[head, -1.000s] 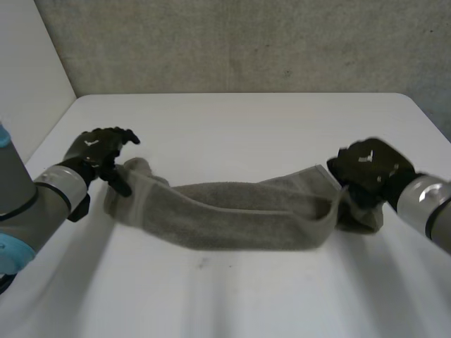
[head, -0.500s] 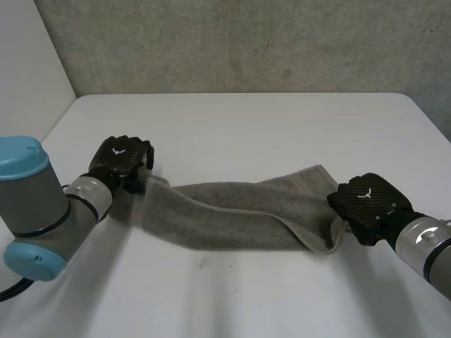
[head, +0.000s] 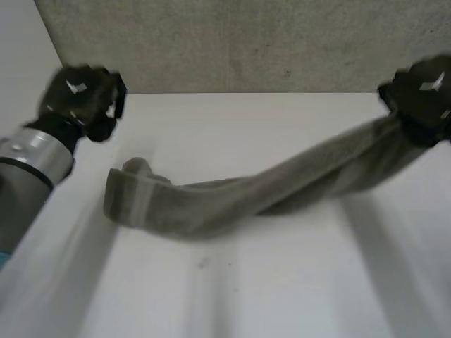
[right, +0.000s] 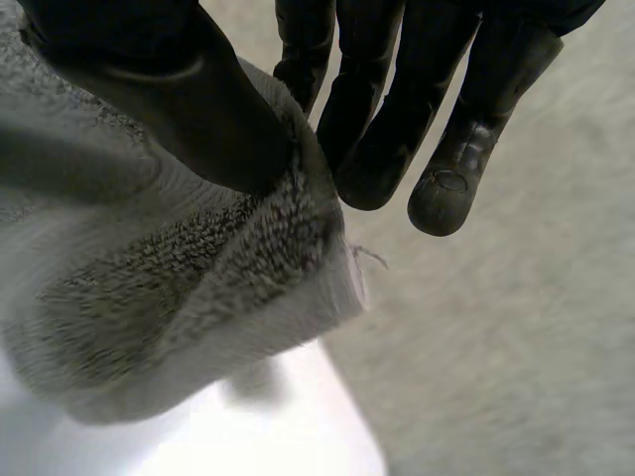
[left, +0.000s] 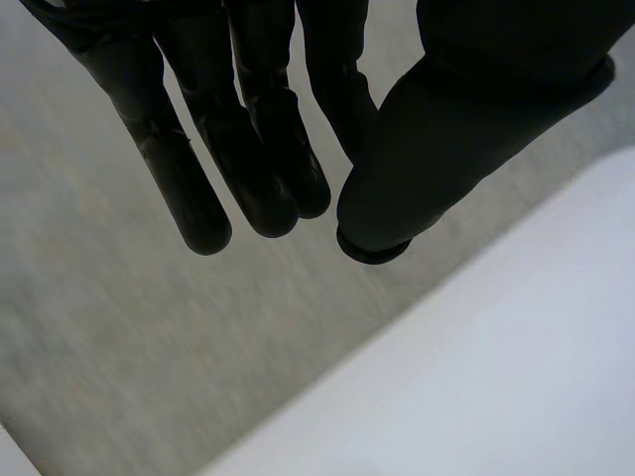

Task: Fold the towel.

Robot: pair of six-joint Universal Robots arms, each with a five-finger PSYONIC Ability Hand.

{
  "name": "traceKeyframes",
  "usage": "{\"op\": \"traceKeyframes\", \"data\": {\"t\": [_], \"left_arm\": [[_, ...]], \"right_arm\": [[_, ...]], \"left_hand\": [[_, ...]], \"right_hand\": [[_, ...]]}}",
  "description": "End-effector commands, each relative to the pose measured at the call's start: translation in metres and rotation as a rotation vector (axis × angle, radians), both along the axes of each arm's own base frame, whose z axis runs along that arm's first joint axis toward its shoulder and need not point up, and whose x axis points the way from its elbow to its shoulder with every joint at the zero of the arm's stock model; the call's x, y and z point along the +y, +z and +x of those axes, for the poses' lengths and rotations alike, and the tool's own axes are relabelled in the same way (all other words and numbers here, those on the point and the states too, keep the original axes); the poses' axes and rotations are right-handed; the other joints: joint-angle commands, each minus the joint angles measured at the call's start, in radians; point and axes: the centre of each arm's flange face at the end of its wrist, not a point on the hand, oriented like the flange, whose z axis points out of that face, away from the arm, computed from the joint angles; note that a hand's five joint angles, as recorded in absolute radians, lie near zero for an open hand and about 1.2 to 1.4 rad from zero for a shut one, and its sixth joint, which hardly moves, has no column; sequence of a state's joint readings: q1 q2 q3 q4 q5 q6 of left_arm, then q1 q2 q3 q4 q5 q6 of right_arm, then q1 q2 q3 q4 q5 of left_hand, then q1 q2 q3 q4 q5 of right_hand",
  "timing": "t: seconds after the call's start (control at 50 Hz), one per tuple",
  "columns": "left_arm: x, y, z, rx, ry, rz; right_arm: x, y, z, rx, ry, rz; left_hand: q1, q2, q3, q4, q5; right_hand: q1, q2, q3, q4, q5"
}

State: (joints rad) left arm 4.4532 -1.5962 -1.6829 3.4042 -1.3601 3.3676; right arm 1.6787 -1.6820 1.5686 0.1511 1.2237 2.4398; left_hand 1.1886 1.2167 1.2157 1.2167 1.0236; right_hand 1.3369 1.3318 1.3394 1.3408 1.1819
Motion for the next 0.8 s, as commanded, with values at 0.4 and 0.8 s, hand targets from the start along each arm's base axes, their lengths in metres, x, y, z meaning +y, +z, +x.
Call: {"op": "traceKeyframes", "data": {"t": [0.4, 0.8], "left_arm": [[-0.041, -0.151, 0.009, -0.078, 0.057, 0.422], [-0.057, -0.155, 0.004, -0.062, 0.056, 0.354]], "right_arm": [[0.022, -0.07, 0.001, -0.024, 0.018, 0.268], [0.022, -0.089, -0.002, -0.024, 0.009, 0.275]], "left_hand": [[-0.506, -0.534, -0.533, -0.534, -0.515], [-0.068, -0.096, -0.095, -0.096, -0.077]], "right_hand": [[0.059, 0.064, 0.057, 0.056, 0.04], [0.059, 0.064, 0.057, 0.056, 0.04]]}}
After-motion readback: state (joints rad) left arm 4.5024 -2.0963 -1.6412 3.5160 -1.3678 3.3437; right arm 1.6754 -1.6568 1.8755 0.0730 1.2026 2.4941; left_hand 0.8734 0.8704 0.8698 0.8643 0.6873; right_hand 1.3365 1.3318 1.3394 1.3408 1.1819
